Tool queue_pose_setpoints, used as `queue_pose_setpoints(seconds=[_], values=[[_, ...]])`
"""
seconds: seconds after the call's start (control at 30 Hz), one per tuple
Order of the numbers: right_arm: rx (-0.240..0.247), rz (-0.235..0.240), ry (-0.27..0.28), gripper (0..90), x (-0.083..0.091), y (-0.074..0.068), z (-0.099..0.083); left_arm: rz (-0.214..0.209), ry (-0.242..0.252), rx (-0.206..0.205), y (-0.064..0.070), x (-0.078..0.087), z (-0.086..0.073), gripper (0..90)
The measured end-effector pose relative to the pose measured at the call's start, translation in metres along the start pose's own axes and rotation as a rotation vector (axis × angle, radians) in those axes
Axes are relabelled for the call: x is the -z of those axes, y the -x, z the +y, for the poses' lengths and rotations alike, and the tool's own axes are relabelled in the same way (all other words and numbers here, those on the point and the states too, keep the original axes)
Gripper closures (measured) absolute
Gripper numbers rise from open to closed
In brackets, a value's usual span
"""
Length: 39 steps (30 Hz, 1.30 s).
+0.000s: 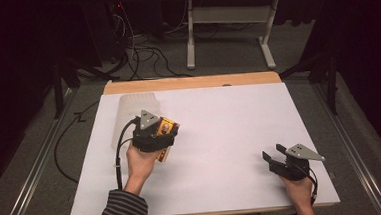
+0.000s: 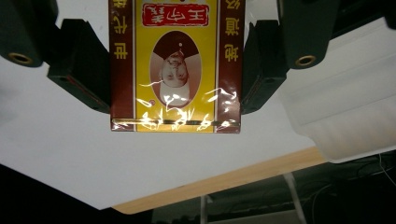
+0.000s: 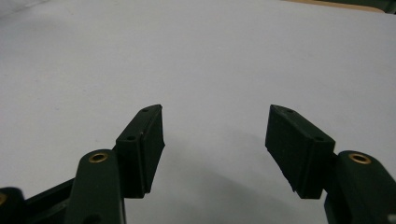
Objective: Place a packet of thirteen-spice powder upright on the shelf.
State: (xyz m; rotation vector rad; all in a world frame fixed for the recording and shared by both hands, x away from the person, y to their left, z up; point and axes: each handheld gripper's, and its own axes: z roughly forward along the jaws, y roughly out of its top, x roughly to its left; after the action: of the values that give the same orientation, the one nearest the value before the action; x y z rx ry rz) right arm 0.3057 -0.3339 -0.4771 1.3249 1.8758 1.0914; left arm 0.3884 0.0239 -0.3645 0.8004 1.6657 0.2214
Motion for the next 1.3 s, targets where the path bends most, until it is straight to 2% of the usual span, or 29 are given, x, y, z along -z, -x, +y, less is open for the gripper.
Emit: queue_pose_setpoints(seconds=[0.03, 0.17, 0.3, 0.57, 0.6, 0.73, 0.87, 1.03, 1.1, 1.17, 1.3], values=[[0.004, -0.001, 0.004, 37.7, 0.0, 0.0, 0.0, -0.006, 0.014, 0.012, 0.002, 0.0, 0.003, 33.1], [0.002, -0.002, 0.001, 37.7, 0.0, 0.0, 0.0, -0.023, 0.032, -0.004, 0.008, 0.003, 0.003, 33.1], [0.0, -0.001, -0.001, 37.7, 0.0, 0.0, 0.0, -0.036, 0.042, 0.001, 0.01, 0.005, 0.007, 33.1], [0.004, -0.003, 0.0, 37.7, 0.0, -0.001, 0.0, -0.046, 0.089, -0.001, 0.013, -0.001, 0.02, 33.1], [0.003, -0.002, 0.0, 37.6, 0.0, -0.001, 0.0, -0.041, 0.098, 0.011, 0.013, -0.002, 0.022, 33.1], [0.003, -0.005, 0.001, 37.7, 0.0, -0.001, 0.0, -0.041, 0.117, 0.006, 0.011, -0.006, 0.028, 33.1], [0.003, -0.003, 0.0, 37.7, 0.0, -0.001, 0.0, -0.018, 0.142, -0.011, 0.007, -0.015, 0.034, 33.1], [0.003, -0.004, -0.001, 37.7, 0.0, -0.001, 0.0, -0.003, 0.156, -0.003, 0.003, -0.02, 0.038, 33.1], [0.003, -0.003, 0.0, 37.7, 0.0, -0.001, 0.0, -0.004, 0.171, -0.018, 0.0, -0.022, 0.041, 33.0], [0.001, -0.004, -0.001, 37.7, 0.0, -0.001, 0.0, 0.006, 0.187, 0.0, -0.002, -0.025, 0.045, 33.0], [0.004, -0.003, 0.0, 37.6, 0.0, -0.001, 0.0, 0.011, 0.2, -0.001, -0.005, -0.027, 0.049, 33.1]])
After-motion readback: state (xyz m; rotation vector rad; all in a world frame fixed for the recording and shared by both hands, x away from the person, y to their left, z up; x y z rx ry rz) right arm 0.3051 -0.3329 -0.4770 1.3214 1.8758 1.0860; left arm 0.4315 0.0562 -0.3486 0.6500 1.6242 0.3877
